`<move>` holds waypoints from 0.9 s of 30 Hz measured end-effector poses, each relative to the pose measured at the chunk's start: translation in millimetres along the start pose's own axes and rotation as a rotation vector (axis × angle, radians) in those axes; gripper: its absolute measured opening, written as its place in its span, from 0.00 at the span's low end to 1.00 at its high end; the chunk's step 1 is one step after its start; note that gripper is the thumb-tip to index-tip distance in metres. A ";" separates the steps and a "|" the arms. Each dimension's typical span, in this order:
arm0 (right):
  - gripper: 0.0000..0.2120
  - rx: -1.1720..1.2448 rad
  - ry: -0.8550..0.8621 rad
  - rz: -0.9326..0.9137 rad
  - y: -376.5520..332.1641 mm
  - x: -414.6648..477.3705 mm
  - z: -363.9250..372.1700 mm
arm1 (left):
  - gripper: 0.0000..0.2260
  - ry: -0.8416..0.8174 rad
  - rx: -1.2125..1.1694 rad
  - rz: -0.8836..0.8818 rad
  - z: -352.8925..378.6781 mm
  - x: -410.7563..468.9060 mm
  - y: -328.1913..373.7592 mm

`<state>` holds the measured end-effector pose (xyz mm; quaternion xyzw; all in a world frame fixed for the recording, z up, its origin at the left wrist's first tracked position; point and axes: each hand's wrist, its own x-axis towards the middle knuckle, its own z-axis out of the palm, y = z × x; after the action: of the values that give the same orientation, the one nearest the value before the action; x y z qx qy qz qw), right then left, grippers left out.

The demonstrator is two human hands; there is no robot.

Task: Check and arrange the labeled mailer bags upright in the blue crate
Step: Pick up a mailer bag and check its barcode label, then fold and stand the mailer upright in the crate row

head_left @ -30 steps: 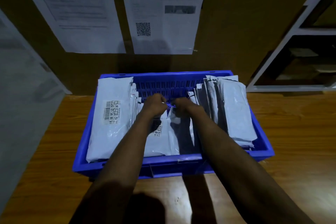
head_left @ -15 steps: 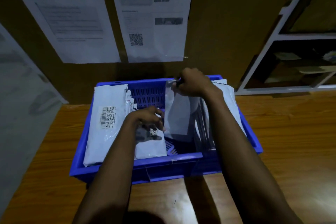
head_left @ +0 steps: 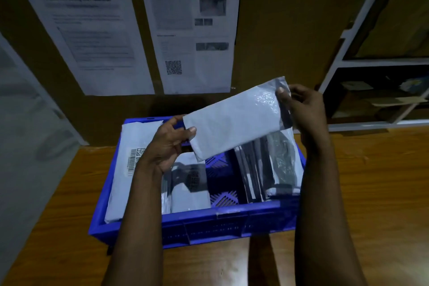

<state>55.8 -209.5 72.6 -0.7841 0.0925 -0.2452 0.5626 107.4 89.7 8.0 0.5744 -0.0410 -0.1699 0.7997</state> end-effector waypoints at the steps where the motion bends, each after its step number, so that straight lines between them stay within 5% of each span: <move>1: 0.09 0.097 0.021 0.019 0.3 -6.4 -1.5 | 0.21 0.021 0.012 0.036 2.0 -3.4 3.5; 7: 0.09 0.335 0.055 0.096 10.5 -32.8 -4.5 | 0.15 0.224 0.152 0.347 7.8 -12.8 17.7; 10: 0.17 0.387 -0.015 0.135 14.7 -41.1 -10.2 | 0.13 0.241 0.255 0.464 5.5 -16.2 21.0; 13: 0.21 0.368 -0.072 0.133 19.5 -47.2 -17.6 | 0.15 0.239 0.313 0.472 0.9 -19.5 18.7; 19: 0.10 0.353 -0.037 0.100 25.8 -52.8 -18.1 | 0.24 0.225 0.306 0.411 1.4 -26.2 18.6; 27: 0.10 0.398 -0.006 0.120 24.9 -54.6 -22.6 | 0.20 0.111 0.337 0.431 -7.9 -39.0 19.0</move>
<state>0.9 -214.1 39.8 -0.6513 0.0870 -0.2222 0.7203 77.1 114.7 28.1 0.6859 -0.1461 0.0448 0.7115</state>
